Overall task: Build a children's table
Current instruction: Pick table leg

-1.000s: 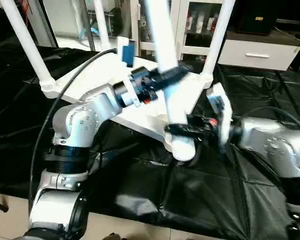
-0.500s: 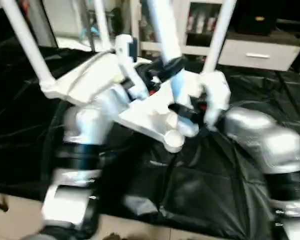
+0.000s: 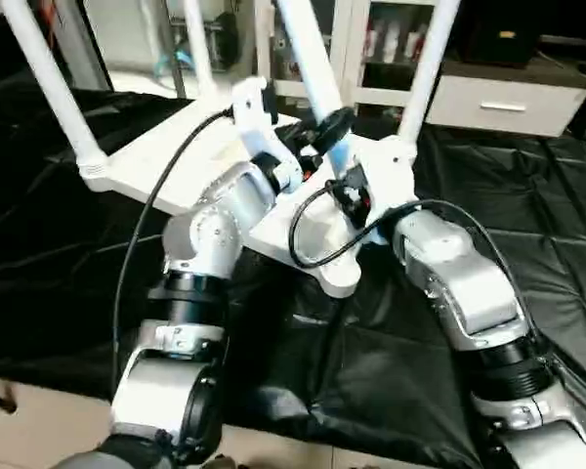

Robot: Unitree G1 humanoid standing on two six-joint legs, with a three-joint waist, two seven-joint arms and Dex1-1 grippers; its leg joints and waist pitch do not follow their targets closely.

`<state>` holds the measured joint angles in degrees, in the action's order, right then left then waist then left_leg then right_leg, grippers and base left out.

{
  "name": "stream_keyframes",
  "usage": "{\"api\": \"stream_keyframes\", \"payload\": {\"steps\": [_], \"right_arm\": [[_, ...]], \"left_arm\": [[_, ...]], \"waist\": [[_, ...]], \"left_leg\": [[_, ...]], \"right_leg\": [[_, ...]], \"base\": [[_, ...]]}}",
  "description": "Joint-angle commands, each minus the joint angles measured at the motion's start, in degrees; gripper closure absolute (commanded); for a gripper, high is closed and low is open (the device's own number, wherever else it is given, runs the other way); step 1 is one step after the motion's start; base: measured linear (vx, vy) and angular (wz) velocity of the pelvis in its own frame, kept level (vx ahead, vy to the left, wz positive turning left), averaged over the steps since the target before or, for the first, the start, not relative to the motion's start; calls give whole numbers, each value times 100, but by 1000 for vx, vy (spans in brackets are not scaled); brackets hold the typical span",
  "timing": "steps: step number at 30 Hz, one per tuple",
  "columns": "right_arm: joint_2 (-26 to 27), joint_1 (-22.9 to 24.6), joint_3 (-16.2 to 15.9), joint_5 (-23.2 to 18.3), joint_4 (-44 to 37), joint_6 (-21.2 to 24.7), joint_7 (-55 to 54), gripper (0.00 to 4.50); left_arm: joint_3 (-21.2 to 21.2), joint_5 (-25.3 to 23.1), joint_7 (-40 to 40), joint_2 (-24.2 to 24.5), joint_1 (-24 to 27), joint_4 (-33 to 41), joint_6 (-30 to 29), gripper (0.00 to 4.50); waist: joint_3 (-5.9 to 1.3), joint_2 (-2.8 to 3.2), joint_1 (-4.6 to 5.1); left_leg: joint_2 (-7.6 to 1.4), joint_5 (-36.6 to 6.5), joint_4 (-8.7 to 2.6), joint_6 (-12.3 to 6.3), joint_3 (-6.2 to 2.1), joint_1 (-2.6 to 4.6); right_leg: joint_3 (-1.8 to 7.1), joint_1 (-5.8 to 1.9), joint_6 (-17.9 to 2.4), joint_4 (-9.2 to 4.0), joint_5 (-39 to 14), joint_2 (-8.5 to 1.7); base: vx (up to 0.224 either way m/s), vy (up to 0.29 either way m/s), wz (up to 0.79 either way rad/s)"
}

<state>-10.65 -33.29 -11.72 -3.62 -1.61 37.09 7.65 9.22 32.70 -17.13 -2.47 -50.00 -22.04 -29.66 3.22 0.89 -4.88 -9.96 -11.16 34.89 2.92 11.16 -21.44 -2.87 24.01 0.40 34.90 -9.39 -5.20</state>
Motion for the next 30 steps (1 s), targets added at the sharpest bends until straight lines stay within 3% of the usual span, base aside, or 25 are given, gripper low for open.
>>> {"api": "stream_keyframes", "payload": {"steps": [1,3,6,12,21,23,24,30], "right_arm": [[35,-44,5,88,-24,-131,-55,263],[45,-47,-19,92,-27,-128,-43,264],[78,-61,-35,101,-8,-134,-36,264],[141,-93,-22,174,43,-189,22,264],[102,-123,-27,265,75,-440,185,264],[89,-119,66,45,44,-653,475,264],[119,-117,197,-123,9,-728,593,208],[5,-111,619,-903,-161,-668,1443,152]], "left_arm": [[112,-34,52,19,-83,-83,75,188],[116,-22,26,13,-88,-91,88,187],[130,-9,2,6,-98,-119,125,226],[161,70,-139,20,-119,-163,128,259],[233,67,-201,115,-145,-199,174,265],[270,63,-210,177,-122,-164,158,265],[292,64,-227,215,-117,-164,153,265],[332,72,-255,314,-91,-111,150,266]], "waist": [[-424,6,13],[-425,5,13],[-421,13,7],[-422,13,12],[-415,24,12],[-418,29,16],[-418,28,13],[-422,27,9]], "left_leg": [[-185,-973,-419,138,-129,67],[-192,-990,-420,121,-129,71],[-199,-1001,-424,116,-130,75],[-197,-1022,-429,137,-131,77],[-201,-1089,-435,148,-130,82],[-201,-1132,-432,138,-130,79],[-204,-1110,-433,133,-131,85],[-211,-983,-414,-72,-121,81]], "right_leg": [[208,-353,-1072,-371,-747,-227],[208,-356,-1094,-370,-754,-231],[209,-352,-1110,-368,-758,-230],[211,-354,-1109,-366,-744,-233],[213,-352,-1125,-371,-756,-238],[212,-354,-1135,-372,-780,-241],[212,-356,-1143,-368,-746,-237],[209,-366,-1290,-344,-545,-235]], "base": [[0,0,0],[0,0,0],[0,0,0],[0,0,0],[0,0,0],[0,0,0],[0,0,0],[0,0,0]]}}
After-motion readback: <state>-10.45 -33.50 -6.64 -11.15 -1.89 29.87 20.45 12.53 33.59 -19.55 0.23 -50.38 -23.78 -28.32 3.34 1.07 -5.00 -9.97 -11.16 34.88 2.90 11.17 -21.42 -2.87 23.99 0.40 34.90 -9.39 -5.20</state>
